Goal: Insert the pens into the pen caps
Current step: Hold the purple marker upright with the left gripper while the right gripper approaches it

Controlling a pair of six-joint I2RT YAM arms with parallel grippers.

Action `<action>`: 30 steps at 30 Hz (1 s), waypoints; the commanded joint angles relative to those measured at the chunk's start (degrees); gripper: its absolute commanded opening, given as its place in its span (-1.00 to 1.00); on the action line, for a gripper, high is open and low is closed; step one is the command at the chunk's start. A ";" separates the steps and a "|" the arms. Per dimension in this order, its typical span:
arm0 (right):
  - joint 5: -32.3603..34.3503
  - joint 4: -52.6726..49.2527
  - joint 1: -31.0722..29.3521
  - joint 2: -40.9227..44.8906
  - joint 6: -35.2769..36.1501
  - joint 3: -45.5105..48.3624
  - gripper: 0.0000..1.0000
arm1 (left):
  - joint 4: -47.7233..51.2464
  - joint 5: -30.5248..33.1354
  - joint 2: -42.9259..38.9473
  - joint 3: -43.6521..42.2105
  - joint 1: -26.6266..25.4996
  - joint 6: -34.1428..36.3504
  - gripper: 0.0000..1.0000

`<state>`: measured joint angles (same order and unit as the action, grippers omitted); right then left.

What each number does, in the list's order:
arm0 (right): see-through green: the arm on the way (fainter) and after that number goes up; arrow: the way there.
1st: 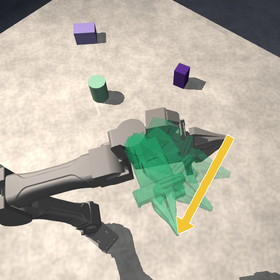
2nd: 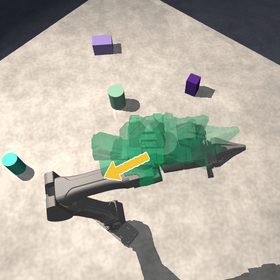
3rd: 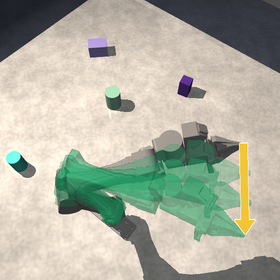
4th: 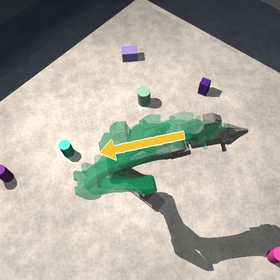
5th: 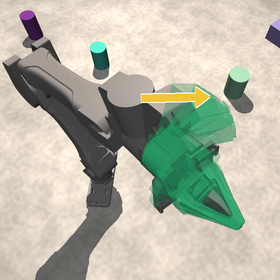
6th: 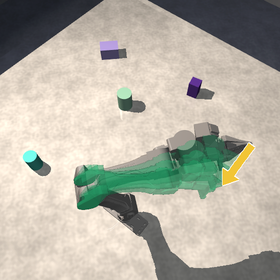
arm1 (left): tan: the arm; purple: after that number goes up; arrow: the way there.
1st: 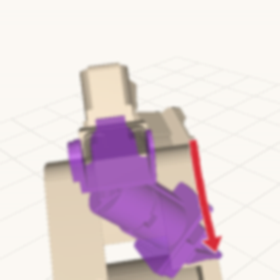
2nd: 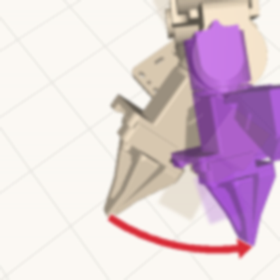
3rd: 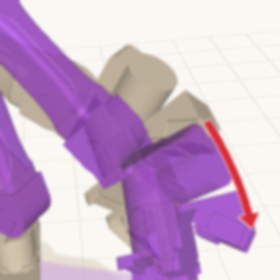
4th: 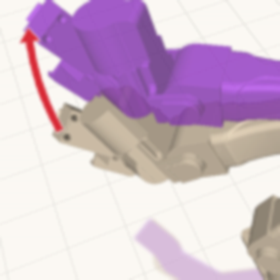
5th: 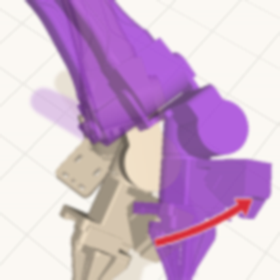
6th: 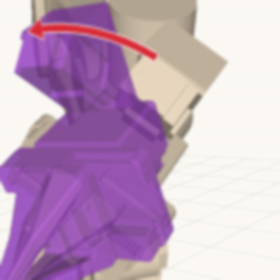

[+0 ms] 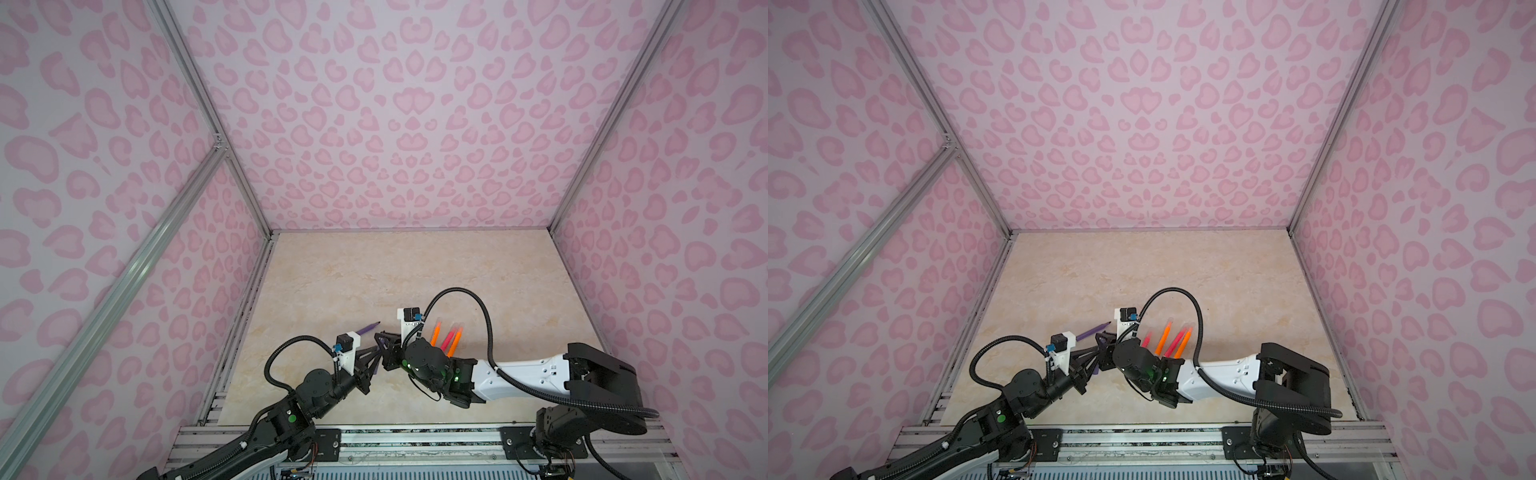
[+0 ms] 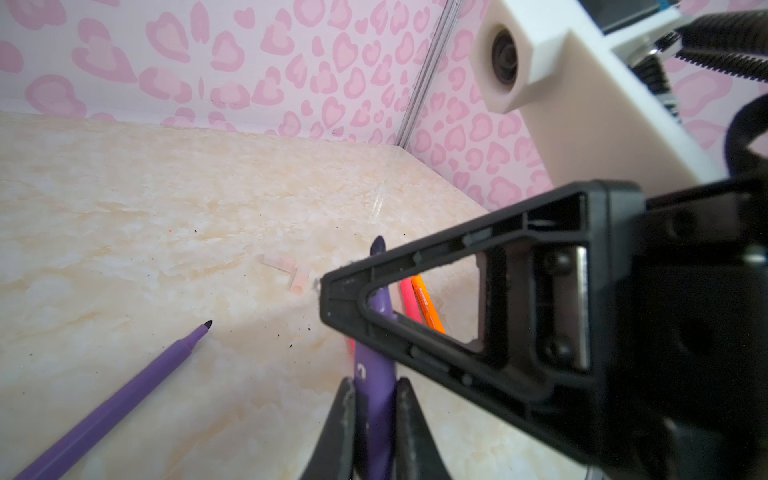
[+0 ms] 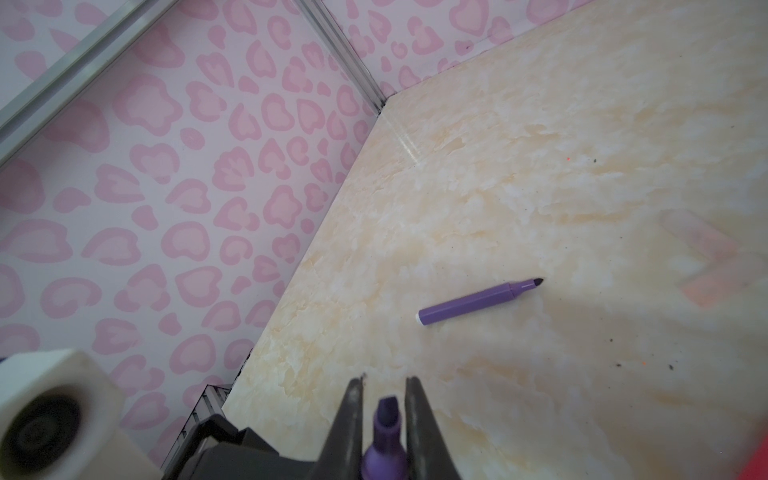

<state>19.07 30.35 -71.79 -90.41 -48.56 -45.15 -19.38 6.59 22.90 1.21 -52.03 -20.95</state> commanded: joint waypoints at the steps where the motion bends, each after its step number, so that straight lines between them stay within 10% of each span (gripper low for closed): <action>1: -0.06 1.71 -0.06 -0.63 -0.51 0.47 -0.79 | -1.43 0.09 -0.70 0.21 -0.04 0.01 -0.94; 15: 0.40 0.73 -0.10 -0.29 -0.09 -0.01 -0.95 | -1.32 -0.35 3.31 1.77 -0.01 0.02 -0.47; 30: 0.18 1.19 -0.19 -0.98 0.12 0.18 -0.71 | -1.74 1.33 5.71 2.56 -0.01 -0.76 -0.90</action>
<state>19.09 31.57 -71.88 -90.76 -48.62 -45.15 -18.94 6.48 29.28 3.11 -52.05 -21.39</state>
